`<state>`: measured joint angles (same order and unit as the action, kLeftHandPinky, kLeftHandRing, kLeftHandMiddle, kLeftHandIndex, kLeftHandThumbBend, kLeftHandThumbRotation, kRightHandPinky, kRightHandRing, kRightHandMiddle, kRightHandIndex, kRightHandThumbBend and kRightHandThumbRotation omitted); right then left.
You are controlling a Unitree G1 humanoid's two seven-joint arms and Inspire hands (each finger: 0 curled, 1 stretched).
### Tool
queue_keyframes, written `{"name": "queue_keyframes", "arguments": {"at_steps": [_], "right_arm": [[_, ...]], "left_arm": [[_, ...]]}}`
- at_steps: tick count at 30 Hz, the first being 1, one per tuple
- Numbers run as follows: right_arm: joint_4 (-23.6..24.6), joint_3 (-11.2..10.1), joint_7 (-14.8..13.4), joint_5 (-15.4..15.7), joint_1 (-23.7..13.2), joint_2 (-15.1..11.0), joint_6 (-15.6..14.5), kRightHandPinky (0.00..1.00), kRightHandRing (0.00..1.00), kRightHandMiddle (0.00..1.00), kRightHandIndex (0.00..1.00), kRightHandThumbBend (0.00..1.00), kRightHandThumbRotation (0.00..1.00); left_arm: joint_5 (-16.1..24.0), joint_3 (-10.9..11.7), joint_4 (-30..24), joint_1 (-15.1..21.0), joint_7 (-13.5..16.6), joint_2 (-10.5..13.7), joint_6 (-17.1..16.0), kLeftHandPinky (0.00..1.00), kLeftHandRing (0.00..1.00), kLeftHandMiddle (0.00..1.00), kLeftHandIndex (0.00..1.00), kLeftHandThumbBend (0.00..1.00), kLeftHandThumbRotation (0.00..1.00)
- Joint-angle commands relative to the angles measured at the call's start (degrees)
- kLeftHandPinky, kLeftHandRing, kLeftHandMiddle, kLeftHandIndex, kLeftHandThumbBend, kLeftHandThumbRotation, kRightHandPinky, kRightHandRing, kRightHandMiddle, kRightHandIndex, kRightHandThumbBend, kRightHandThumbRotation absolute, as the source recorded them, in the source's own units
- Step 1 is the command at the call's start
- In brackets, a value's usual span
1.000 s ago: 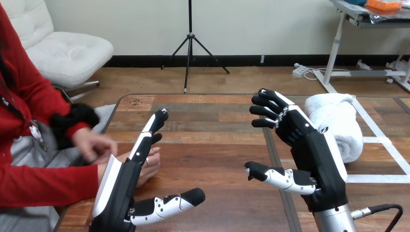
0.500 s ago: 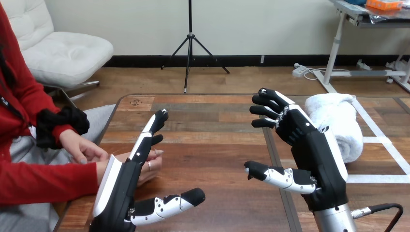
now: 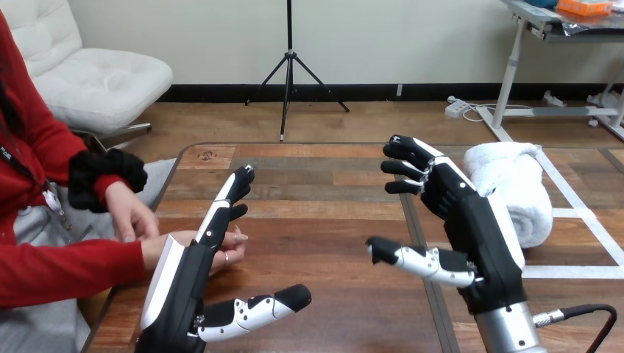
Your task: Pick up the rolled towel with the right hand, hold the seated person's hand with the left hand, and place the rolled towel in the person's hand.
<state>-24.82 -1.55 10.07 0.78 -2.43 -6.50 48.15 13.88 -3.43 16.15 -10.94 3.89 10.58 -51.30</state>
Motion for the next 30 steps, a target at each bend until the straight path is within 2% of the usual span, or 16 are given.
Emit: {"name": "queue_keyframes", "arguments": {"at_steps": [1, 5, 9, 12, 30], "right_arm": [[3.46, -2.22, -4.16, 3.61, -5.7, -1.28, -2.02, 0.67, 0.78, 0.82, 0.82, 0.96, 0.33], [3.93, -2.73, -6.26, 6.02, -6.86, -2.23, -4.44, 0.65, 0.77, 0.81, 0.82, 0.95, 0.34], [6.43, -3.22, -7.9, 7.78, -7.54, -2.89, -9.93, 0.62, 0.76, 0.81, 0.81, 0.97, 0.36], [7.59, -3.38, -8.44, 8.41, -8.18, -3.57, -12.58, 0.6, 0.75, 0.8, 0.81, 0.98, 0.37], [8.29, -4.02, -11.67, 10.76, -13.15, -7.06, -21.03, 0.58, 0.76, 0.8, 0.82, 1.0, 0.38]], "left_arm": [[-0.77, 0.19, -0.25, 3.82, -0.14, -0.31, -0.26, 0.87, 0.94, 0.95, 0.95, 1.0, 0.52], [-0.85, 0.17, 0.12, 3.97, -0.27, -0.4, -0.42, 0.87, 0.94, 0.95, 0.95, 1.0, 0.53], [-0.34, 0.23, -0.15, 3.85, -0.04, -0.52, -0.24, 0.87, 0.94, 0.95, 0.96, 1.0, 0.53], [-0.02, 0.29, -0.23, 3.76, 0.17, -0.63, -0.14, 0.87, 0.93, 0.95, 0.95, 1.0, 0.53], [0.33, 0.35, 0.15, 3.36, 0.42, -0.84, -0.69, 0.86, 0.93, 0.95, 0.95, 1.0, 0.55]]}}
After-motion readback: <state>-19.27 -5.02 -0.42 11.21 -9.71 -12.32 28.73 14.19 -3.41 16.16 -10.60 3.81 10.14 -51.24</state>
